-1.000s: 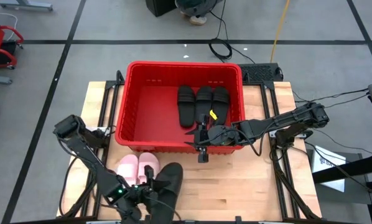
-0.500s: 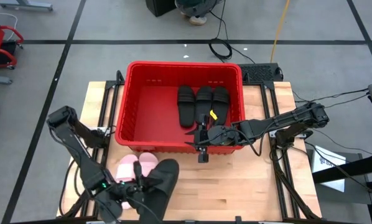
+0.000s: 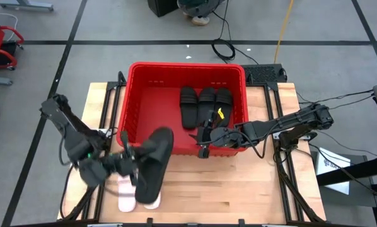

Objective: Pick and place slides into bin
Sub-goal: Put the black slide into the red bin

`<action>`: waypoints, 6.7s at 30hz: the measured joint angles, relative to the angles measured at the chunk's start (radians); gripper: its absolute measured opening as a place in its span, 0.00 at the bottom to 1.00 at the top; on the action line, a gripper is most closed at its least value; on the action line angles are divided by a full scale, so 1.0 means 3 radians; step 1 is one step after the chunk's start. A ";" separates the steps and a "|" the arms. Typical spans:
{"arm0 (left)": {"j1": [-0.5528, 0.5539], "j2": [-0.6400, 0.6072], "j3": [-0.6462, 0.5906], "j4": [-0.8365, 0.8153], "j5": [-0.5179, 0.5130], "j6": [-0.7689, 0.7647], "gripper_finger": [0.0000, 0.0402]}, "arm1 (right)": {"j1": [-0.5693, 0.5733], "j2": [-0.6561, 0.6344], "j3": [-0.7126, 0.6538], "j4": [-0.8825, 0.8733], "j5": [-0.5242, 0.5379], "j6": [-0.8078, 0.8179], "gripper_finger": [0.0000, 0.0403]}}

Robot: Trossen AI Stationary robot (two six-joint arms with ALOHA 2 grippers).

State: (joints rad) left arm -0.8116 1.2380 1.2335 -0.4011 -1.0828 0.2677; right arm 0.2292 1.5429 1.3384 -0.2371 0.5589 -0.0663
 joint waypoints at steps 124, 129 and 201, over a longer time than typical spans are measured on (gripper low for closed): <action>0.5044 0.0894 -0.1747 0.2052 0.4108 0.1840 0.03 | -0.2047 -0.0914 -0.1302 0.1312 -0.1358 -0.0763 0.35; 0.5044 0.0894 -0.1745 0.2029 0.4101 0.1872 0.09 | -0.2046 -0.0903 -0.1302 0.1316 -0.1358 -0.0766 0.35; 0.4733 0.1154 -0.1743 0.2221 0.3615 0.1937 0.04 | -0.2045 -0.0904 -0.1302 0.1301 -0.1358 -0.0723 0.35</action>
State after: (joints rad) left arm 0.6084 1.5841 0.7105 0.2652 0.0017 0.8489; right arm -0.3843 1.2716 0.9478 0.1532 0.1516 -0.2833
